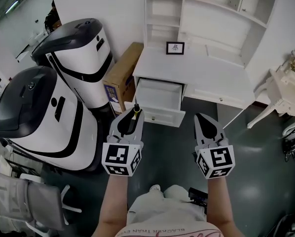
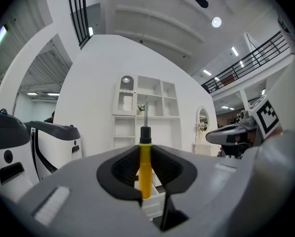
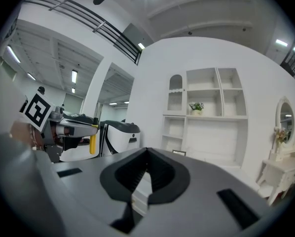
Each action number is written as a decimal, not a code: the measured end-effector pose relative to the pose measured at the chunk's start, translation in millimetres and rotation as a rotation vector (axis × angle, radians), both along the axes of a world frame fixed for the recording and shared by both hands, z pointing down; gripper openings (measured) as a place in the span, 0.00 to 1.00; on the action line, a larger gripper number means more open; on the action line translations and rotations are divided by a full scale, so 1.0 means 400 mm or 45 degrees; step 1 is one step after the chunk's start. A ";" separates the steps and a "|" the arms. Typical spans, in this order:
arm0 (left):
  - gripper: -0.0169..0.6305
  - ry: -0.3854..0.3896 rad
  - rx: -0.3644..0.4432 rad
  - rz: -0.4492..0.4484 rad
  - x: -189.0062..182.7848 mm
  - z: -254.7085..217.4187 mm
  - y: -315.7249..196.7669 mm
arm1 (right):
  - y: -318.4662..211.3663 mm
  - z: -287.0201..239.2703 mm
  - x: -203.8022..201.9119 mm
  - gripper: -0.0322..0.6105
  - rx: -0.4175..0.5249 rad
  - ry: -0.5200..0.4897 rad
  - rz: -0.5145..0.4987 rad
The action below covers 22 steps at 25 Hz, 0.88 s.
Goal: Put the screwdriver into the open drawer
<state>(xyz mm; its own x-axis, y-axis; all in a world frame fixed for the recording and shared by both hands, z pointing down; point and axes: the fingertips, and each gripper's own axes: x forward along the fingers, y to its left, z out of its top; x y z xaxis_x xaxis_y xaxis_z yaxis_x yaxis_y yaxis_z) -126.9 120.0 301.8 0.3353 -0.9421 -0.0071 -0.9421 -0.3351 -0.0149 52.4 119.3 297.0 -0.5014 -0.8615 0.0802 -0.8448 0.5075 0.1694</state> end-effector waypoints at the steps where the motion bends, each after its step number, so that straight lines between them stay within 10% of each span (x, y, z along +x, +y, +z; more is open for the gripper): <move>1: 0.14 0.000 0.002 0.003 -0.004 -0.001 -0.009 | -0.009 0.002 -0.002 0.06 -0.003 0.000 0.005; 22: 0.14 -0.036 -0.042 -0.006 -0.033 0.048 -0.289 | -0.298 0.085 0.013 0.06 -0.064 -0.005 0.049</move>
